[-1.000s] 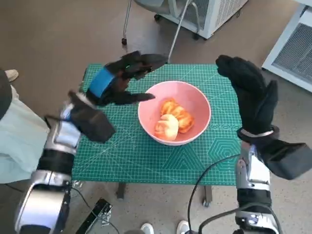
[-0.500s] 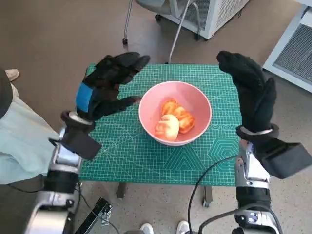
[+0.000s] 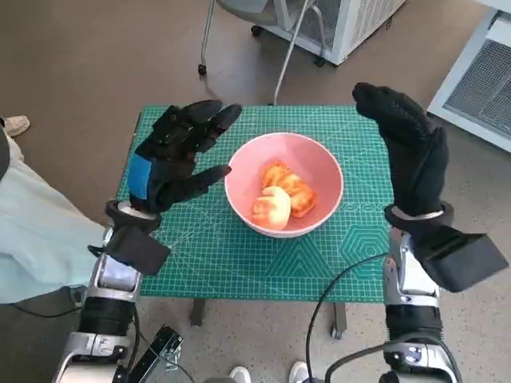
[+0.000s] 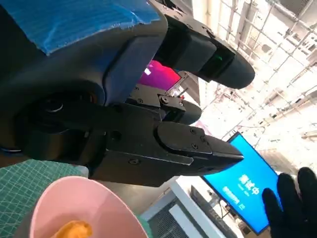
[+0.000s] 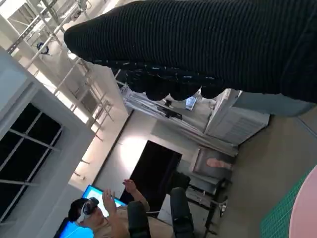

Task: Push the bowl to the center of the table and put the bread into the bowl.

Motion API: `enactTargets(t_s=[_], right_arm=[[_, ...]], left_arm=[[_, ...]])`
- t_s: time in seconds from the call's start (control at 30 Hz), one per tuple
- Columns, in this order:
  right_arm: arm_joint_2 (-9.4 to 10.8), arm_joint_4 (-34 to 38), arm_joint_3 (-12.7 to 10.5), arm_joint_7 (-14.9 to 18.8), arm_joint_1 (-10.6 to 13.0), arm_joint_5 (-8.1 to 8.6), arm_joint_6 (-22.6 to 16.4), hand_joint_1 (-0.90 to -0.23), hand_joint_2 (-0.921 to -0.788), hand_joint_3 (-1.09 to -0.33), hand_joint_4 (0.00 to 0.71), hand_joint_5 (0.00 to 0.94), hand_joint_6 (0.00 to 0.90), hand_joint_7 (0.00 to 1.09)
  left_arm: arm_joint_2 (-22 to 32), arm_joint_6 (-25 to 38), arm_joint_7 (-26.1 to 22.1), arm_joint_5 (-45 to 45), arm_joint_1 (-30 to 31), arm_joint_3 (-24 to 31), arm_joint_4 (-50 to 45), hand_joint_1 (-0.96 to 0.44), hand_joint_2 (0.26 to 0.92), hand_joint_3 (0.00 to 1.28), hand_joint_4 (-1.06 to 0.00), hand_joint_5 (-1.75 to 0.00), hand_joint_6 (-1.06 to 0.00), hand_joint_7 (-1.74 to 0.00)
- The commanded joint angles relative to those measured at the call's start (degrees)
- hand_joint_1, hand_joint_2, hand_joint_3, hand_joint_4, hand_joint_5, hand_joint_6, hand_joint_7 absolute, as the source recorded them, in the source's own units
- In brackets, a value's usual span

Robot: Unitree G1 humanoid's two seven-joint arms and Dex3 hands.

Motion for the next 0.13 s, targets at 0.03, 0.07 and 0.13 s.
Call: enactTargets(t_s=[0.03, 0.07, 0.13], right_arm=[[-0.03, 0.9, 0.26, -0.03, -0.13, 0.32, 0.24, -0.628, -0.921, -0.77, 0.36, 0.036, -0.001, 0.76], [-0.04, 0.8, 0.3, 0.0, -0.1, 0.36, 0.3, -0.627, -0.921, -0.769, 0.36, 0.036, -0.001, 0.76], [-0.1, 0.94, 0.32, 0.1, -0.14, 0.45, 0.3, -0.628, -0.921, -0.769, 0.36, 0.036, -0.001, 0.76]], left_arm=[[-1.08, 0.6, 0.37, -1.75, 0.59, 0.98, -1.42, 0.05, 0.921, 0.16, -0.6, -0.05, -0.4, -0.59], [-1.33, 0.89, 0.55, -1.87, 0.66, 1.1, -1.88, 0.05, 0.921, 0.17, -0.6, -0.06, -0.4, -0.59], [-1.8, 1.3, 0.91, -1.87, 0.76, 1.27, -2.46, 0.06, 0.921, 0.18, -0.6, -0.06, -0.39, -0.59]])
